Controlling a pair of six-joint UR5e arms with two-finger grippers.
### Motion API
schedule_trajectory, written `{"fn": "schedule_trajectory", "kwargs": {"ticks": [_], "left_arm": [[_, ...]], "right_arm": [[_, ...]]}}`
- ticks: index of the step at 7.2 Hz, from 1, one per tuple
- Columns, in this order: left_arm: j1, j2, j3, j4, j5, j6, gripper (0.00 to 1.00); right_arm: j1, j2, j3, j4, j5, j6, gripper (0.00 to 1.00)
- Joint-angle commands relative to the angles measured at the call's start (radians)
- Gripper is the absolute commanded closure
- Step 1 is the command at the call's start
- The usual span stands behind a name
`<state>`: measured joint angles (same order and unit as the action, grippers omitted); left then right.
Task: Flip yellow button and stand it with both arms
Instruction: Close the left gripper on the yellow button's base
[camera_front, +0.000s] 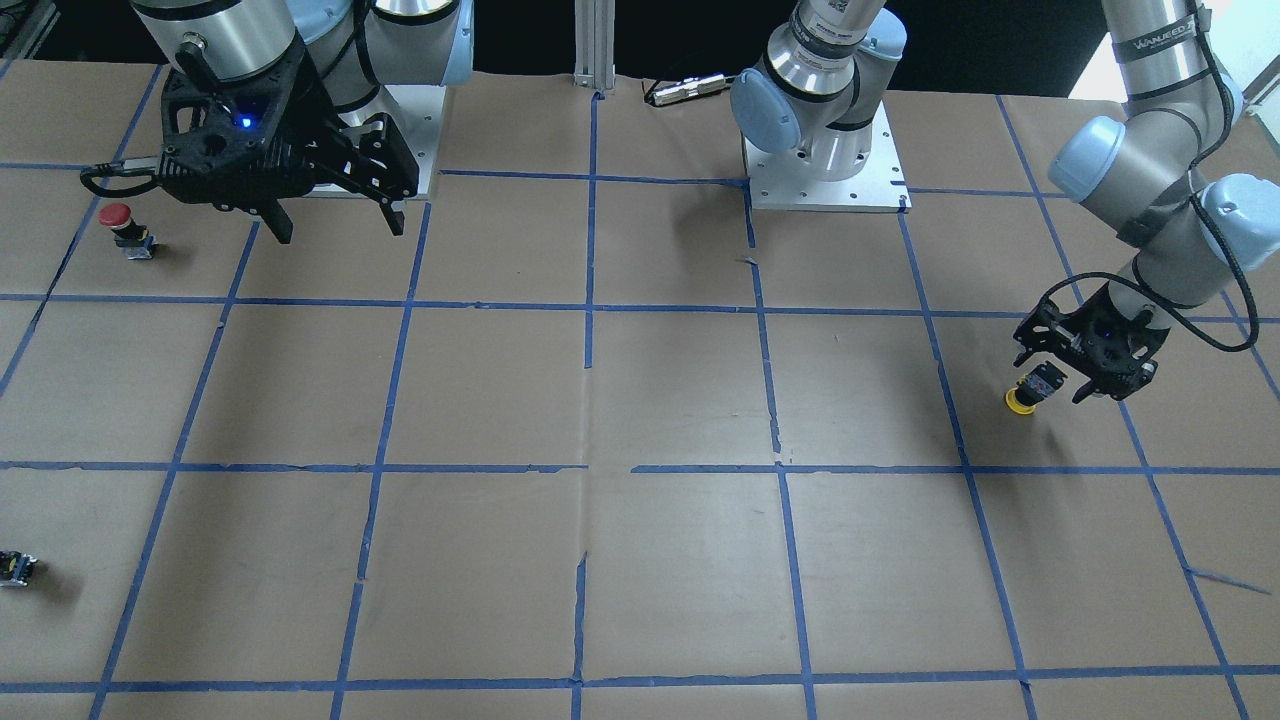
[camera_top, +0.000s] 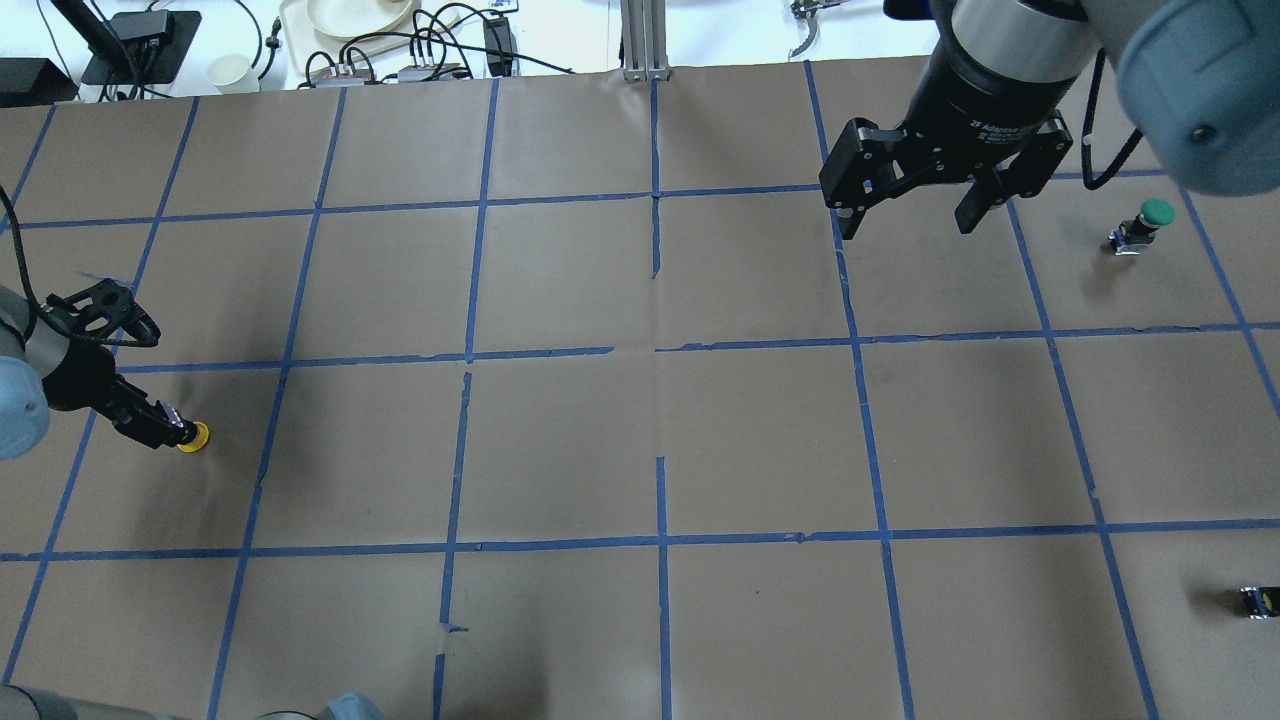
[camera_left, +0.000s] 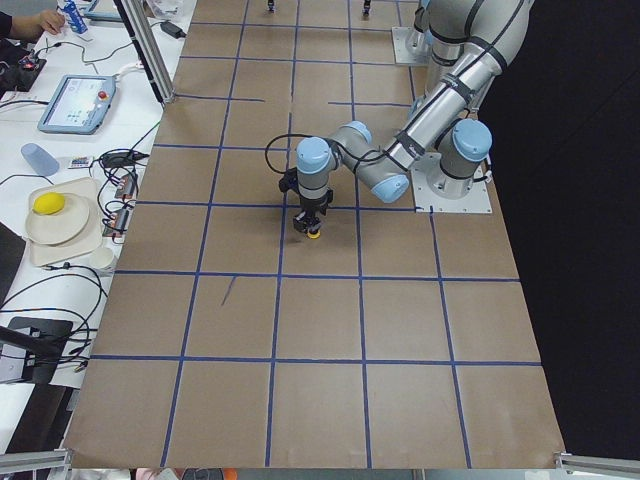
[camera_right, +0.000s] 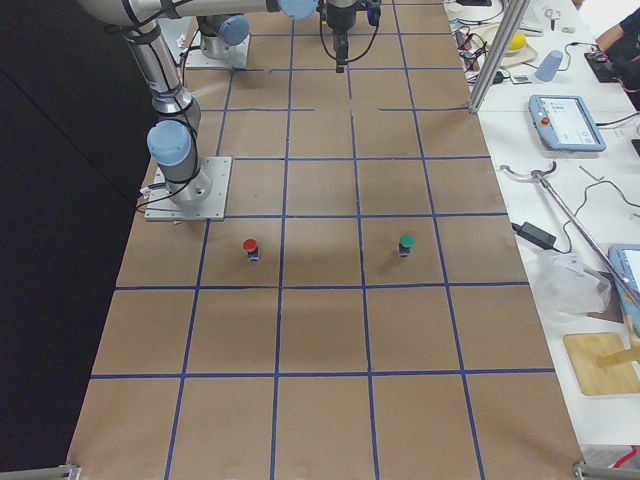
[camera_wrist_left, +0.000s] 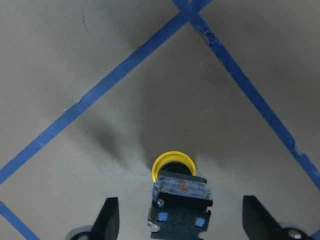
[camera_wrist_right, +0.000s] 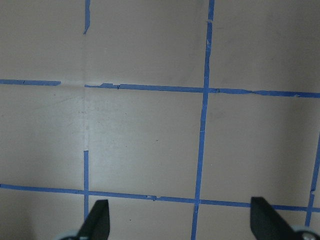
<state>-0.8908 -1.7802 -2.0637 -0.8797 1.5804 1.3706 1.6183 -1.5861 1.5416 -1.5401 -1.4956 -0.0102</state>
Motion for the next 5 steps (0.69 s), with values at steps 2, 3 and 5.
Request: {"fn": "schedule_trajectory", "kwargs": {"ticks": [2,3,5], "left_arm": [[-0.005,-0.007,-0.004,0.013,0.000,0.022,0.35],[-0.005,-0.008,-0.003,0.013,0.001,0.031,0.53],[-0.005,-0.002,0.004,0.013,0.000,0.053,0.80]], "right_arm": [[0.000,0.000,0.000,0.000,0.000,-0.001,0.00],[0.000,0.000,0.000,0.000,0.000,-0.001,0.00],[0.000,0.000,0.000,0.000,0.000,-0.001,0.00]]}}
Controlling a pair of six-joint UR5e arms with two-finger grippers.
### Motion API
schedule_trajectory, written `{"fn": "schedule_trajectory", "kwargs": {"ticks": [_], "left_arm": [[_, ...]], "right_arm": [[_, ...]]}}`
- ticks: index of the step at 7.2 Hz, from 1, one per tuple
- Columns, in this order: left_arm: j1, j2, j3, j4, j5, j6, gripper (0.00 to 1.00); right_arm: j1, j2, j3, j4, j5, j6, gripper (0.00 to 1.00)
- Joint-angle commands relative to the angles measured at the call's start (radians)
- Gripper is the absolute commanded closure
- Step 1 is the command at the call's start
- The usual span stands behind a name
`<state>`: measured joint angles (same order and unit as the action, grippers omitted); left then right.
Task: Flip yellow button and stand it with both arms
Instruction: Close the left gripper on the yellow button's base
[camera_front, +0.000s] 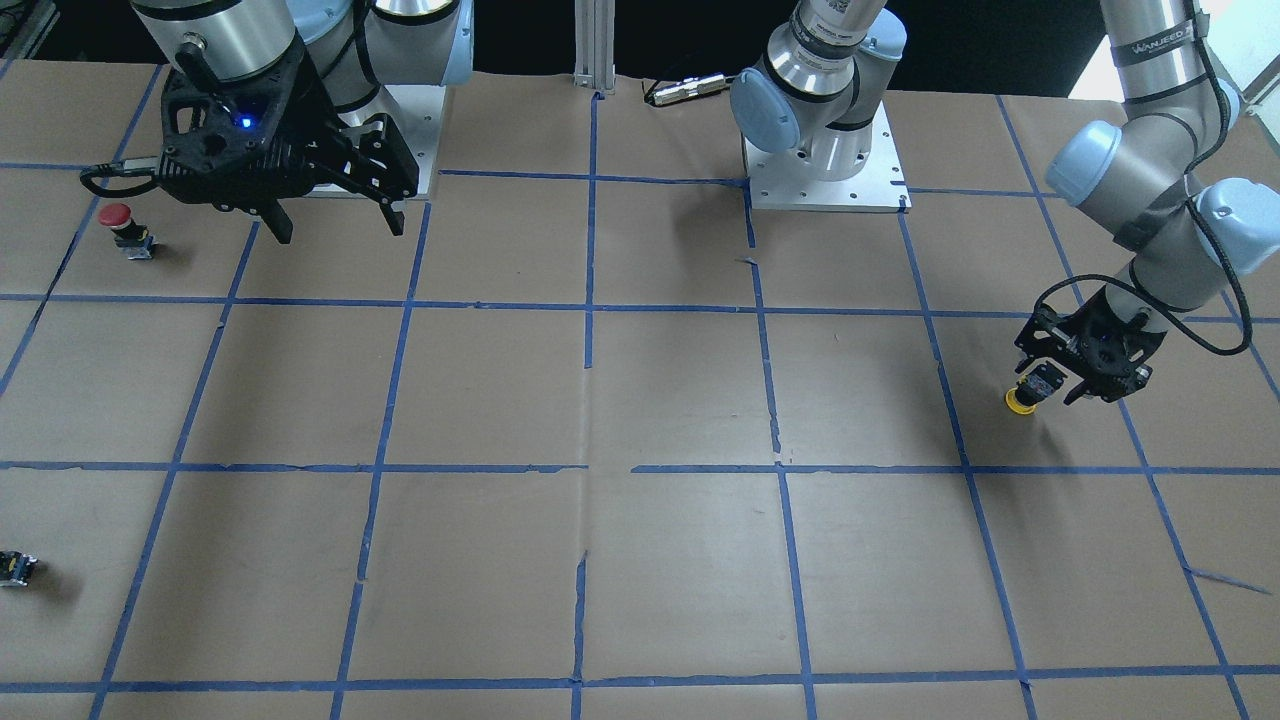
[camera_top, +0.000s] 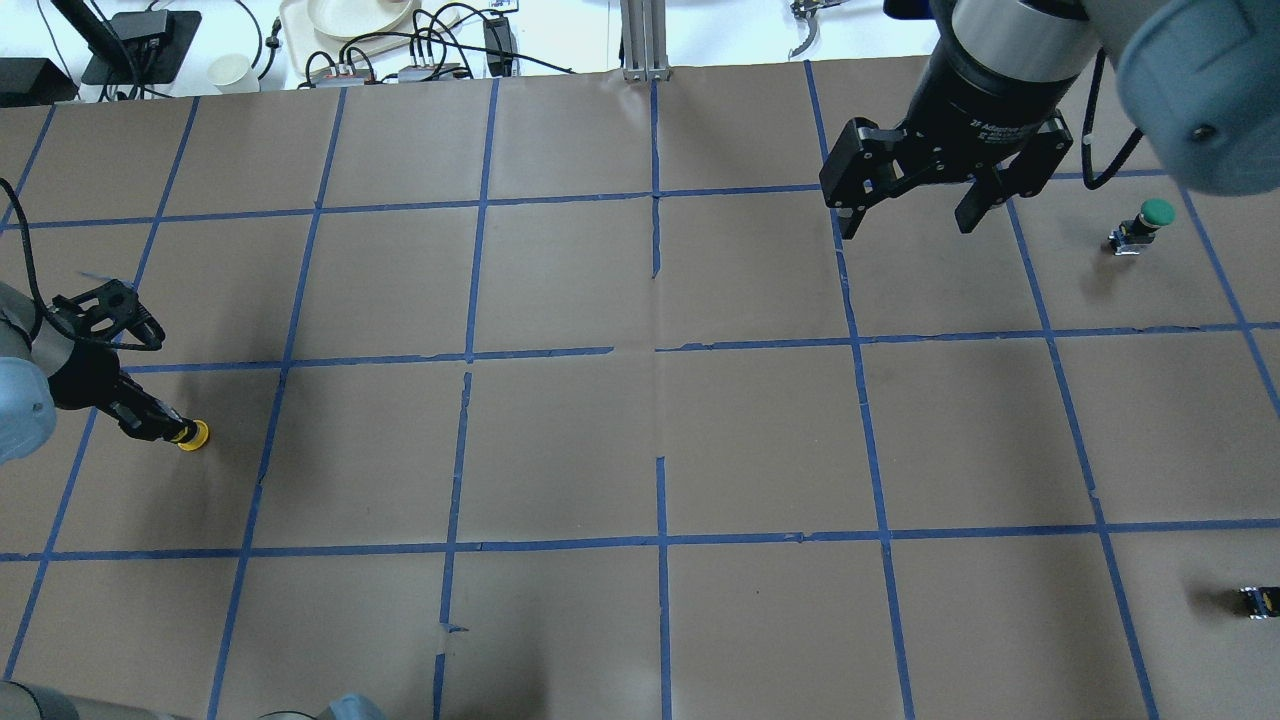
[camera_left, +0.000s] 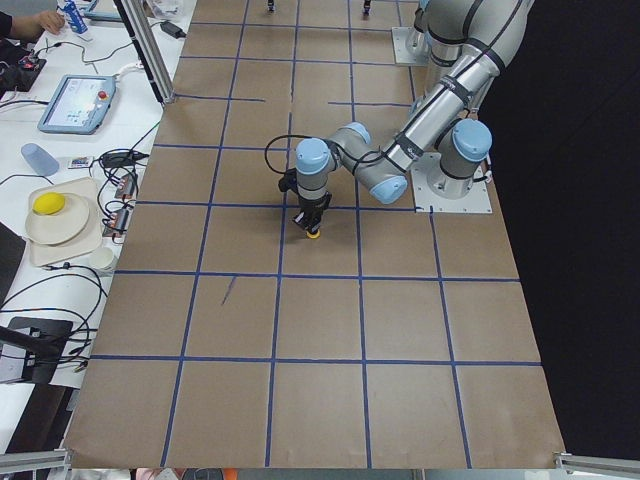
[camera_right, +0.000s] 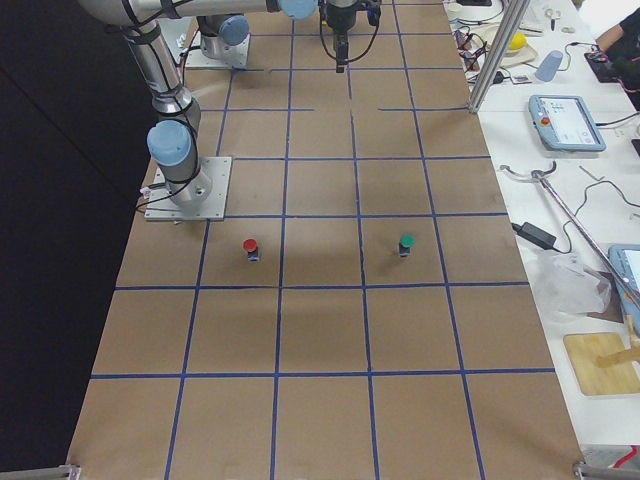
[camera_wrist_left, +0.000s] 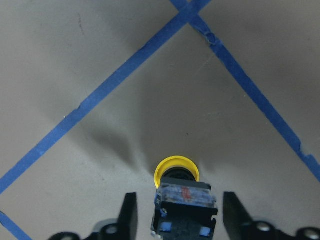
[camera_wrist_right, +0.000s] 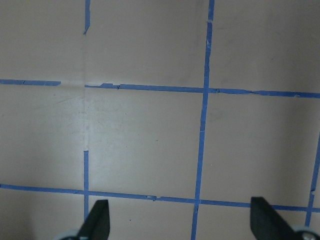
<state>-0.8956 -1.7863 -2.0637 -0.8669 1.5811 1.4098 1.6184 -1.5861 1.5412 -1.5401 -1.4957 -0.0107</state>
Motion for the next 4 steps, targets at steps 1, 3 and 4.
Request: {"fn": "schedule_trajectory", "kwargs": {"ticks": [1,3,4], "left_arm": [[-0.012,0.024,0.014,-0.018,-0.022,0.014,0.81],[-0.035,0.067,0.075,-0.250,-0.184,-0.018,0.81],[-0.081,0.086,0.098,-0.361,-0.275,-0.119,0.81]], "right_arm": [[0.000,0.000,0.000,0.000,0.000,0.000,0.00],[0.000,-0.002,0.000,0.002,0.000,0.000,0.00],[0.000,0.000,0.000,0.002,0.000,0.000,0.00]]}}
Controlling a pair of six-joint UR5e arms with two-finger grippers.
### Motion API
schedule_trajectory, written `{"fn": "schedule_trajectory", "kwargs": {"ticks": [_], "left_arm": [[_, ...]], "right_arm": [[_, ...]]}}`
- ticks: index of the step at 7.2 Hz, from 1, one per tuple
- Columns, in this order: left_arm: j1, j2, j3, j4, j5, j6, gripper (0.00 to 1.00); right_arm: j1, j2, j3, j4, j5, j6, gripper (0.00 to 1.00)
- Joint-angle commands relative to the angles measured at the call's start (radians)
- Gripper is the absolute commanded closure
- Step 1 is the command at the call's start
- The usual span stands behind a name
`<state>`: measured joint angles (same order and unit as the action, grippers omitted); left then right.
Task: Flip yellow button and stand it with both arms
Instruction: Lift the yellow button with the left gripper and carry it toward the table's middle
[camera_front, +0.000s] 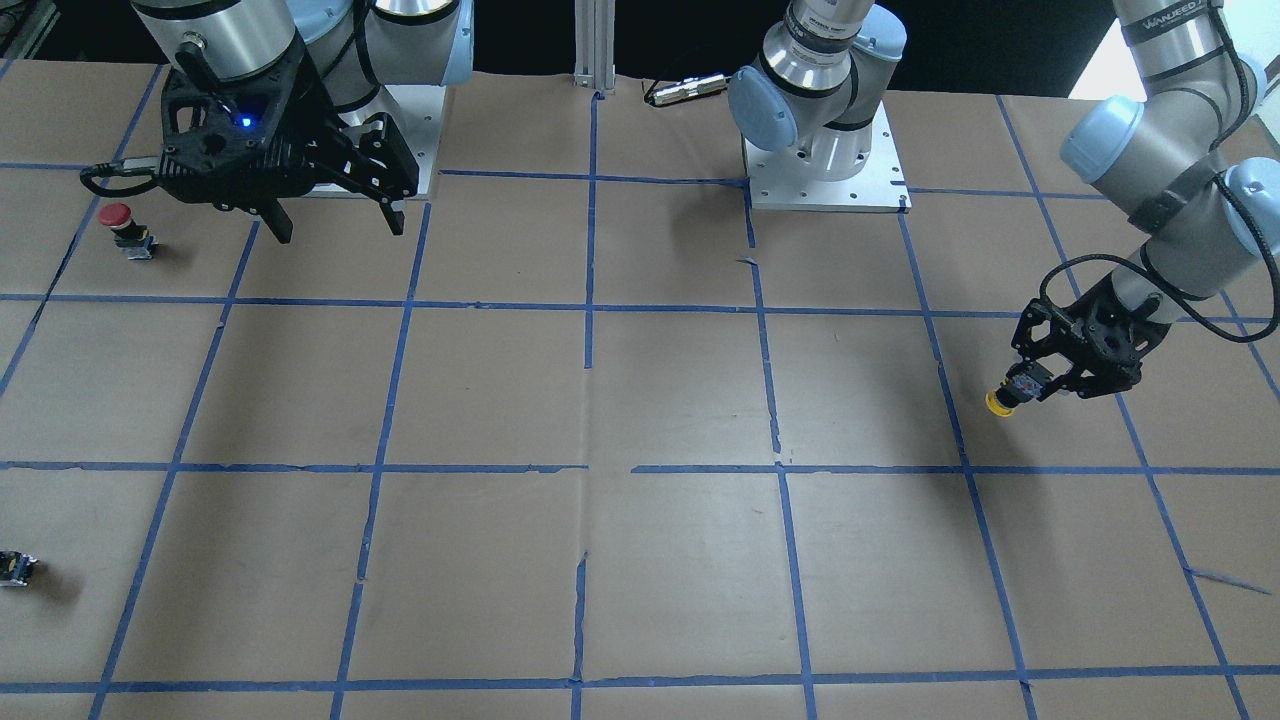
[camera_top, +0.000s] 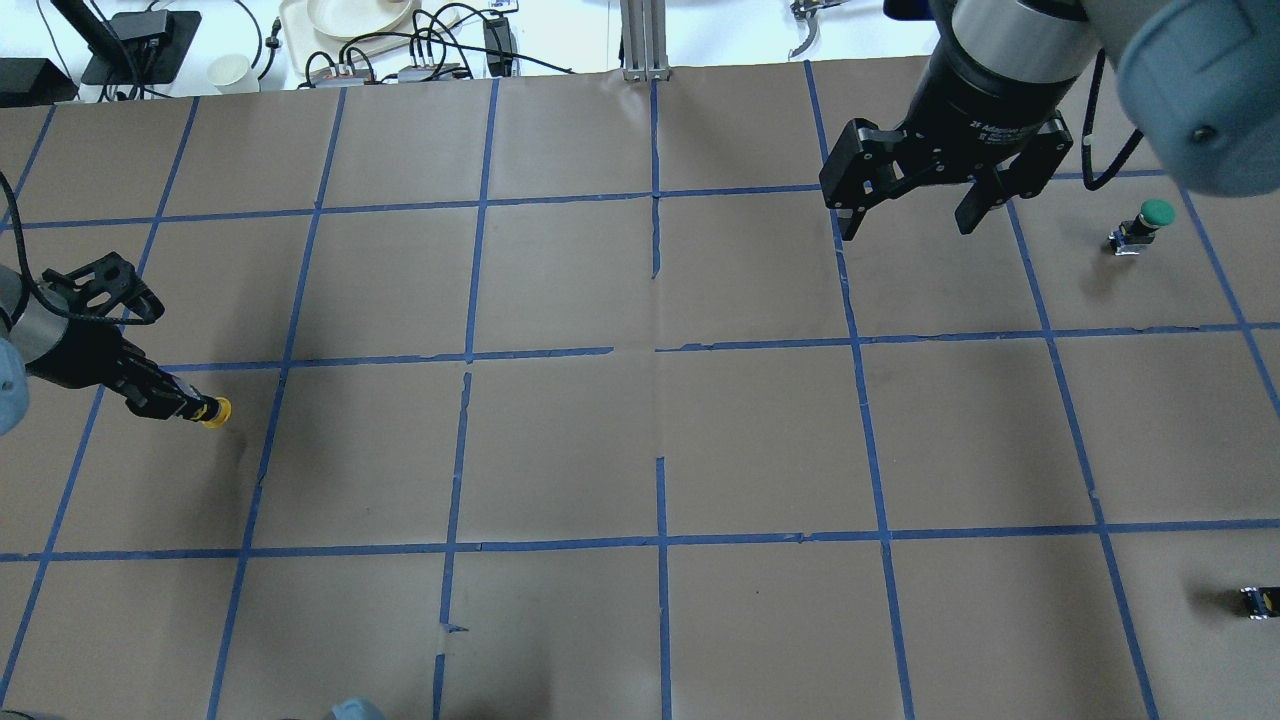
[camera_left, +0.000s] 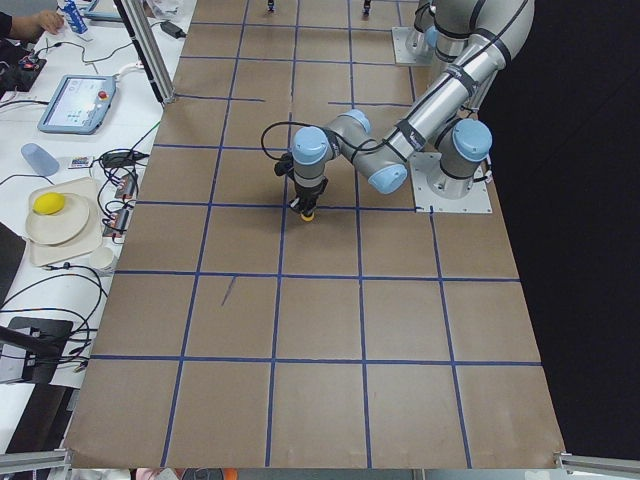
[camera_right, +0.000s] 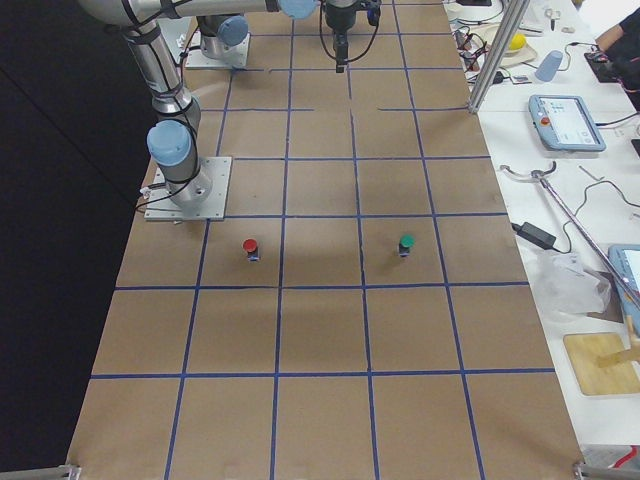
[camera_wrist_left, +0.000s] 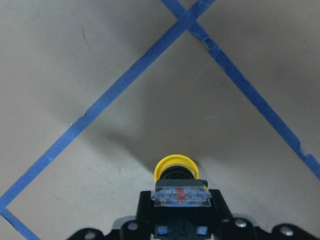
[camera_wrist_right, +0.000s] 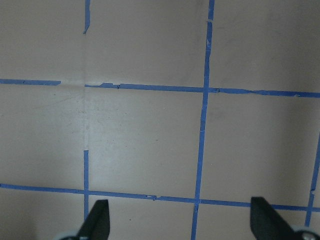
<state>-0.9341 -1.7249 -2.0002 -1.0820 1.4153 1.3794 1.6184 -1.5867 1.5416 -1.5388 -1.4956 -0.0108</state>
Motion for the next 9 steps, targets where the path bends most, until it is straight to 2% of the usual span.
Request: {"fn": "schedule_trajectory", "kwargs": {"ticks": [1,2,4,5,6,7,8,9], "left_arm": [[-0.101,0.050,0.043,-0.197,-0.186,-0.208,0.82],[-0.159,0.098,0.044,-0.290,-0.269,-0.300,0.82],[-0.241,0.259,0.048,-0.517,-0.449,-0.507,0.82],[-0.303,0.286,0.051,-0.560,-0.557,-0.617,0.82],[-0.348,0.292,0.049,-0.575,-0.640,-0.682,0.82],[-0.391,0.300,0.040,-0.596,-0.762,-0.719,0.83],[-0.452,0.303,0.050,-0.596,-0.812,-0.785,0.84],[-0.478,0.309,0.055,-0.596,-0.917,-0.884,0.84]], "right_arm": [[0.000,0.001,0.000,0.000,0.000,0.000,0.00],[0.000,0.001,0.000,0.000,0.000,0.000,0.00],[0.000,0.001,0.000,-0.001,0.000,0.000,0.00],[0.000,0.001,0.000,0.000,0.000,0.000,0.00],[0.000,0.001,0.000,-0.001,0.000,0.000,0.00],[0.000,-0.001,0.000,-0.001,0.000,0.002,0.00],[0.000,0.002,0.000,-0.003,0.002,0.002,0.00],[-0.003,0.007,0.000,-0.012,0.003,0.002,0.00]]}}
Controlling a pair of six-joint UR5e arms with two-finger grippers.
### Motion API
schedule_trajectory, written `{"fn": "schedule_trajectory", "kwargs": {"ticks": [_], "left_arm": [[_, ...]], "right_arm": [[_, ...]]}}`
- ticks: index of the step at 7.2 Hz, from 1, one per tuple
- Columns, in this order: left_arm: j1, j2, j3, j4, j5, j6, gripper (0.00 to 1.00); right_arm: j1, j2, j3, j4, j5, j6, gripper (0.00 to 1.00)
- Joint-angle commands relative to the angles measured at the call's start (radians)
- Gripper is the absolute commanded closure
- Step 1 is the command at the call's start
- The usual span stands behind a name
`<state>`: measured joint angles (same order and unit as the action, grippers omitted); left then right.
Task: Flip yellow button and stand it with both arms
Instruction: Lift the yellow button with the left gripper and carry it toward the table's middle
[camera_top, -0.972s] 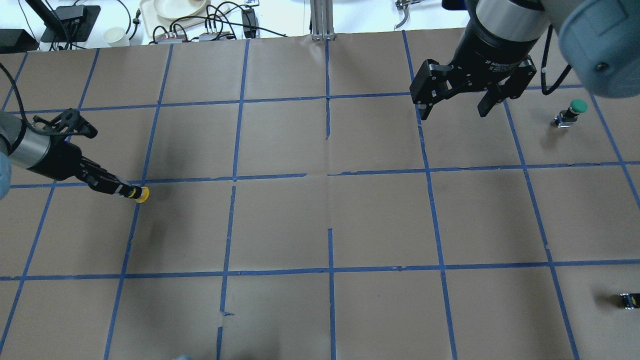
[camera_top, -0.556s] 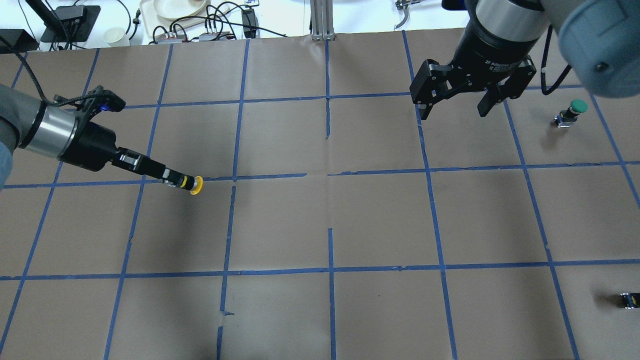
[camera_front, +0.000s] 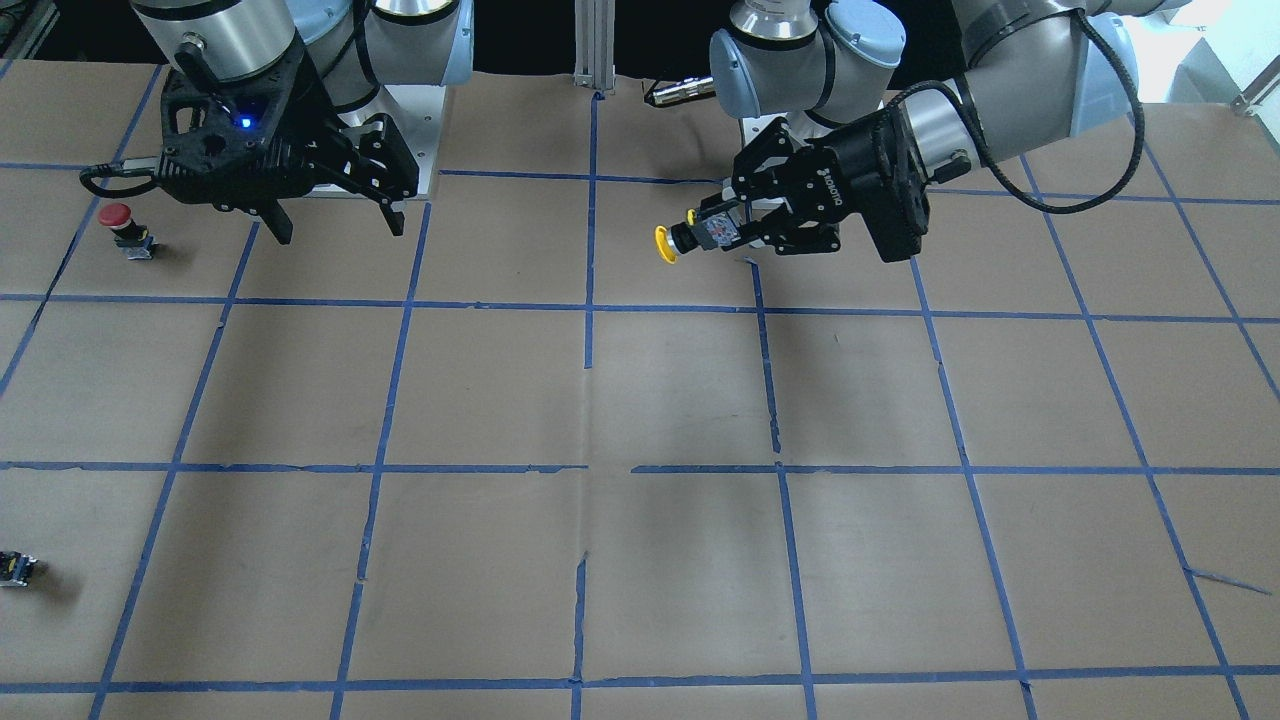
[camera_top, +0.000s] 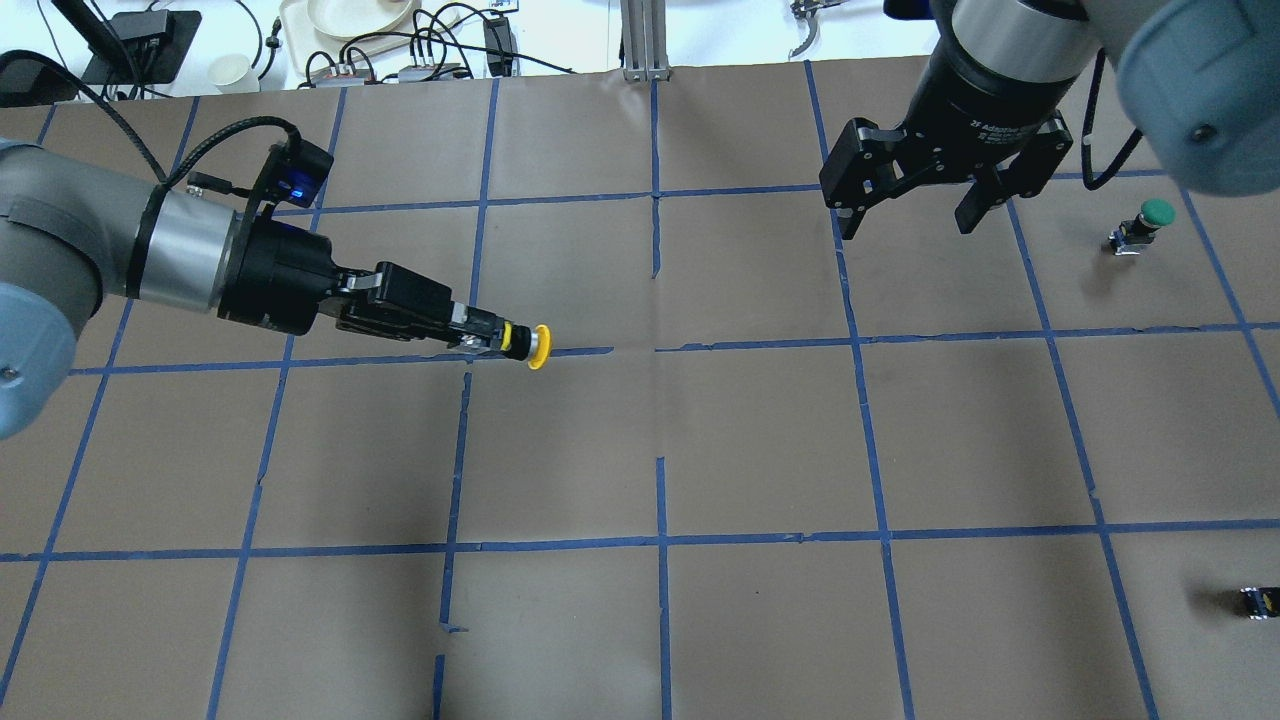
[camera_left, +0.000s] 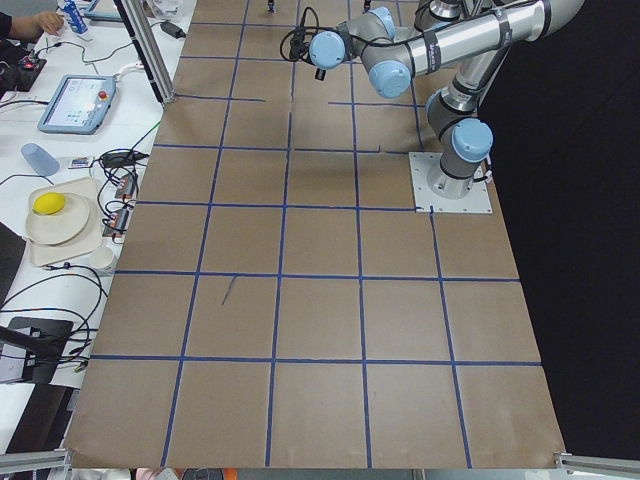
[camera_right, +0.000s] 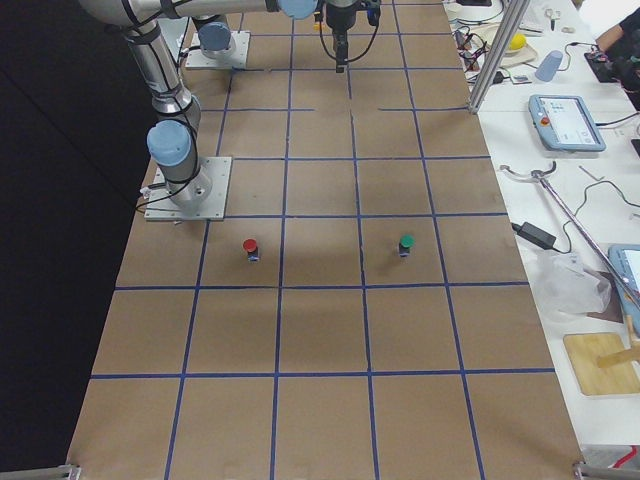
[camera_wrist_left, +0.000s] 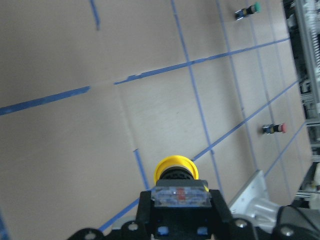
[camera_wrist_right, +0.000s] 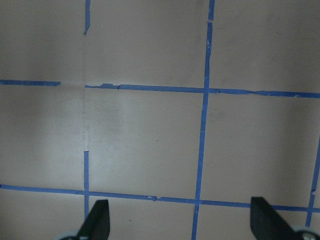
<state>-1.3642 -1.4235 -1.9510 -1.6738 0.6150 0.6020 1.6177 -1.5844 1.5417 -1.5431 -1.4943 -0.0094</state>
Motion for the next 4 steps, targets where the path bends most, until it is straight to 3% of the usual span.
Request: {"fn": "schedule_trajectory", "kwargs": {"ticks": [1,3,4], "left_arm": [[-0.056,0.014,0.009,-0.004,-0.156,-0.144,0.84],[-0.105,0.026,0.006,-0.009,-0.315,-0.243,0.84],[-0.113,0.032,-0.008,-0.010,-0.384,-0.246,0.84]], "right_arm": [[-0.001,0.009,0.000,-0.011,0.003,0.005,0.00],[-0.004,0.023,0.000,-0.009,0.009,0.020,0.00],[-0.010,0.043,-0.002,-0.009,0.056,0.044,0.00]]}}
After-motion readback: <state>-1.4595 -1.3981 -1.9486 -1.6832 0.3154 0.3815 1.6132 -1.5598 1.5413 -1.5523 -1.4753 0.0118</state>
